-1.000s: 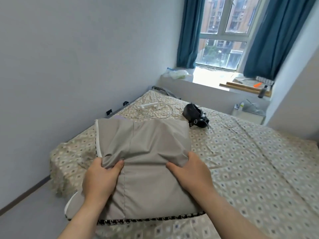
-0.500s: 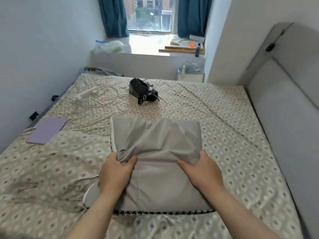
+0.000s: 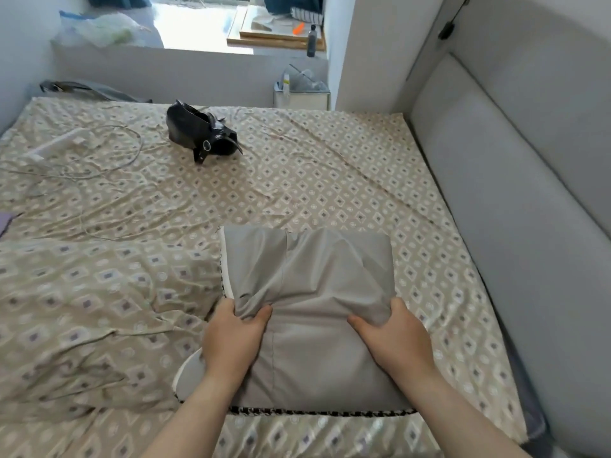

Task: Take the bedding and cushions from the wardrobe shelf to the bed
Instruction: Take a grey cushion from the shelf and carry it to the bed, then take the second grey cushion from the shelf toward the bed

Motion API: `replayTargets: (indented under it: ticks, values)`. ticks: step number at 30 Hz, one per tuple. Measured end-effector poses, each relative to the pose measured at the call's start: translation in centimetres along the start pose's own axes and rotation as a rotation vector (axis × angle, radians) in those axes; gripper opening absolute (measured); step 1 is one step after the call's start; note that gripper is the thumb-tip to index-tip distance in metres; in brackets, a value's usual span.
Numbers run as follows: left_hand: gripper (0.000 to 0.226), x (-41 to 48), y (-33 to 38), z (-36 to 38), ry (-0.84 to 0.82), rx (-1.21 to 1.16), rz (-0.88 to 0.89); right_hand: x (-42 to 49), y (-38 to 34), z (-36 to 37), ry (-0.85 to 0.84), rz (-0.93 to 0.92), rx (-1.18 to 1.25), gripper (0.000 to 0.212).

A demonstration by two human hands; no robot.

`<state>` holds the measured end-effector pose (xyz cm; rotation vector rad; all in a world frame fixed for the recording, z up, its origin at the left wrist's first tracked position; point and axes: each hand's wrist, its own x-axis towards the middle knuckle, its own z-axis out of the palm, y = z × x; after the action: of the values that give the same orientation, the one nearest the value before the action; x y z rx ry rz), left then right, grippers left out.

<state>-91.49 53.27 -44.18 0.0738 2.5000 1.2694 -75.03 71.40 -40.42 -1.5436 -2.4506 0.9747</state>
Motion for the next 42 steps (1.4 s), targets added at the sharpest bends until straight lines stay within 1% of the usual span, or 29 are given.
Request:
replayTargets:
  ticks: [4, 8, 10, 15, 18, 21, 24, 29, 32, 34, 37, 39, 42]
  values:
    - [0.036, -0.4, -1.7, 4.6, -0.043, 0.041, -0.03, 2.2, 4.8, 1.8, -0.06, 0.044, 0.05, 0.055]
    - [0.035, 0.7, -4.4, 8.0, -0.023, 0.079, -0.038, 4.5, 8.1, 4.9, -0.115, 0.049, 0.091, 0.054]
    - [0.031, 1.7, -7.7, 12.4, -0.036, 0.105, -0.041, 6.7, 12.1, 8.3, -0.145, 0.049, 0.098, 0.052]
    - [0.028, 4.6, -15.1, 18.0, -0.1, 0.139, -0.036, 9.2, 18.0, 16.1, -0.188, 0.106, 0.121, 0.055]
    - [0.035, 5.9, -18.3, 19.4, -0.109, 0.176, -0.038, 10.0, 19.7, 19.4, -0.223, 0.152, 0.106, 0.059]
    - [0.055, 6.6, -20.6, 19.9, -0.112, 0.183, -0.051, 10.4, 20.9, 21.3, -0.206, 0.18, 0.037, 0.076]
    - [0.062, 6.8, -21.6, 20.3, -0.102, 0.216, -0.088, 10.7, 21.4, 22.4, -0.18, 0.198, -0.006, 0.084]
    - [0.076, 6.7, -20.6, 19.2, -0.113, 0.358, -0.133, 10.1, 20.8, 21.7, -0.217, 0.268, -0.116, 0.093]
    - [0.077, 6.6, -18.9, 16.8, -0.144, 0.479, -0.15, 9.1, 19.0, 19.3, -0.23, 0.292, -0.15, 0.097]
    - [0.069, 7.0, -17.5, 15.4, -0.156, 0.497, -0.154, 8.9, 17.3, 17.6, -0.209, 0.254, -0.122, 0.09]
    - [0.054, 7.2, -12.7, 11.5, -0.212, 0.429, -0.074, 8.5, 11.4, 13.0, -0.198, 0.109, -0.034, 0.078]
    - [0.052, 7.2, -9.0, 8.8, -0.246, 0.356, -0.009, 8.2, 6.8, 9.9, -0.208, 0.018, 0.017, 0.072]
    - [0.05, 6.5, -3.2, 4.8, -0.227, 0.236, 0.07, 7.4, 0.8, 5.8, -0.192, -0.093, 0.099, 0.065]
